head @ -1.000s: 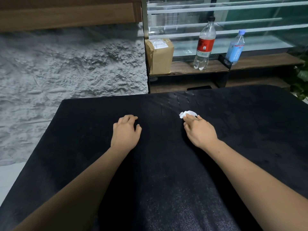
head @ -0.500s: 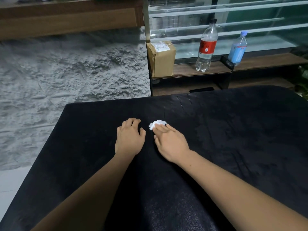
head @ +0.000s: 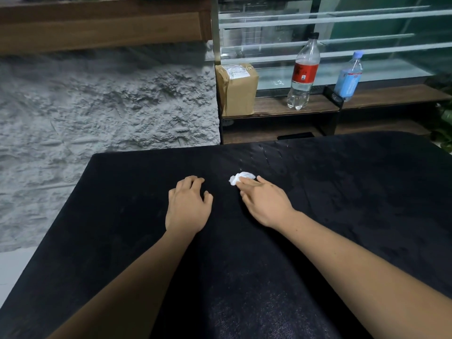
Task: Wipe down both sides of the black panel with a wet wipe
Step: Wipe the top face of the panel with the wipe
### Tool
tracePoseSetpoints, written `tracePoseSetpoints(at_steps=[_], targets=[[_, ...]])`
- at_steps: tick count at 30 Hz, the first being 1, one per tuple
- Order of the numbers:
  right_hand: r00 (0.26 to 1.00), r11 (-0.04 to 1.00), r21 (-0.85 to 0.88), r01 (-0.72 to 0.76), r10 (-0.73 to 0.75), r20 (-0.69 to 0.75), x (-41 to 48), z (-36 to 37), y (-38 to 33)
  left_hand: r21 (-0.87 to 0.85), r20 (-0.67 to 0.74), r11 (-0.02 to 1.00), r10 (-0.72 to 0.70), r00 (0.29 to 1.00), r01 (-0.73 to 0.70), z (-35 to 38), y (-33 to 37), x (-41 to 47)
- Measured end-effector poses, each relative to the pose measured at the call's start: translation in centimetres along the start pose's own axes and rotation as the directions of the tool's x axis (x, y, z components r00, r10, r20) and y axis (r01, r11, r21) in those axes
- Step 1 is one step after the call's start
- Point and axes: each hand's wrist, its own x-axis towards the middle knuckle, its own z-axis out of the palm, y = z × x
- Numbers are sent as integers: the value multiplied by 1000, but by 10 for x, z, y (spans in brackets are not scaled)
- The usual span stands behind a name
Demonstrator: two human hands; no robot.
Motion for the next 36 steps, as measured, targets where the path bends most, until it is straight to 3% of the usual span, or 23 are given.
tracePoseSetpoints(at_steps=[8,15,27,36], targets=[[982,982,-36,-188,188,20,14,-12,46,-19,-1,1000,-4,1000,4,-3,2,-1],[959,960,19,-281,280,36,24,-9,36,4,7,1000,1,1000,-1,-3,2,-1],[1000,997,82,1,-2,20,33,16,-48,16,-9,1000,-6,1000,6,-1,2,-1],[996,994,83,72,-75,42,39,15,-36,15,-11,1000,-6,1000,6,0,2,-1]])
